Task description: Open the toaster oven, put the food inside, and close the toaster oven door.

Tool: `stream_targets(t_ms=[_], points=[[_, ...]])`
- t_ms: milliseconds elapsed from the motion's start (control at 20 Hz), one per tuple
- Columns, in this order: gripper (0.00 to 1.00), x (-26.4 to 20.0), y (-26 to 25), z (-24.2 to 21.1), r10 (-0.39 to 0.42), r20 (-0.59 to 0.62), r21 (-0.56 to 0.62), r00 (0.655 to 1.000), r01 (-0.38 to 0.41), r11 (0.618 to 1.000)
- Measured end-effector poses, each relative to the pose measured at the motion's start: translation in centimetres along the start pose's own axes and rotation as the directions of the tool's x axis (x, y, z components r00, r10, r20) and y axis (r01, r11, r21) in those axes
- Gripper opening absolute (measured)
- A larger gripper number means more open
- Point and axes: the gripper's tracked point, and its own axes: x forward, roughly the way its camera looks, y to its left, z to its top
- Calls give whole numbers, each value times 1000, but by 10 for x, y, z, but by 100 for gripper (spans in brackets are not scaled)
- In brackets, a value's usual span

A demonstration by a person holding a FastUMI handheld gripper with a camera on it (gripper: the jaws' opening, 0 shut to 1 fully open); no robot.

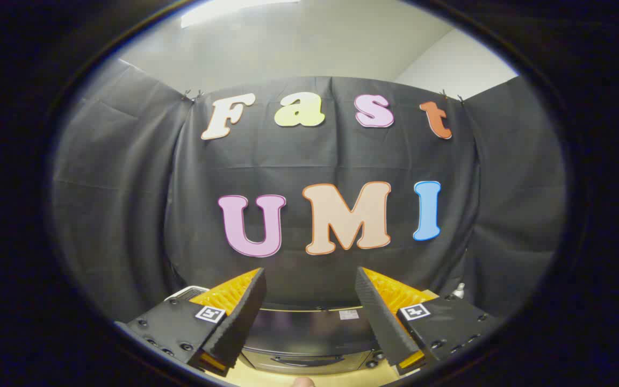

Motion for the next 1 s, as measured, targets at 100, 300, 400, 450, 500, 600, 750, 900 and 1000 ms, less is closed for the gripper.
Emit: stream_targets(t_ms=[100,300,400,450,500,600,750,900,1000], points=[[100,-1,2,2,4,5,0,1000,-4,1000],[100,-3,0,-2,-6,-5,-27,1000,6,1000],[100,-3,3,-3,-2,-7,-27,1000,2,1000],[100,-2,4,-3,2,-8,-24,1000,-2,1000],[100,-2,6,-2,7,-7,-19,1000,-8,1000],[100,-3,7,1,15,0,-8,1000,-15,1000],[100,-3,8,-3,20,-9,0,1000,-20,1000],[100,0,6,-16,9,-31,-7,999,-9,1000],[100,5,7,-33,8,-55,9,998,-7,1000]])
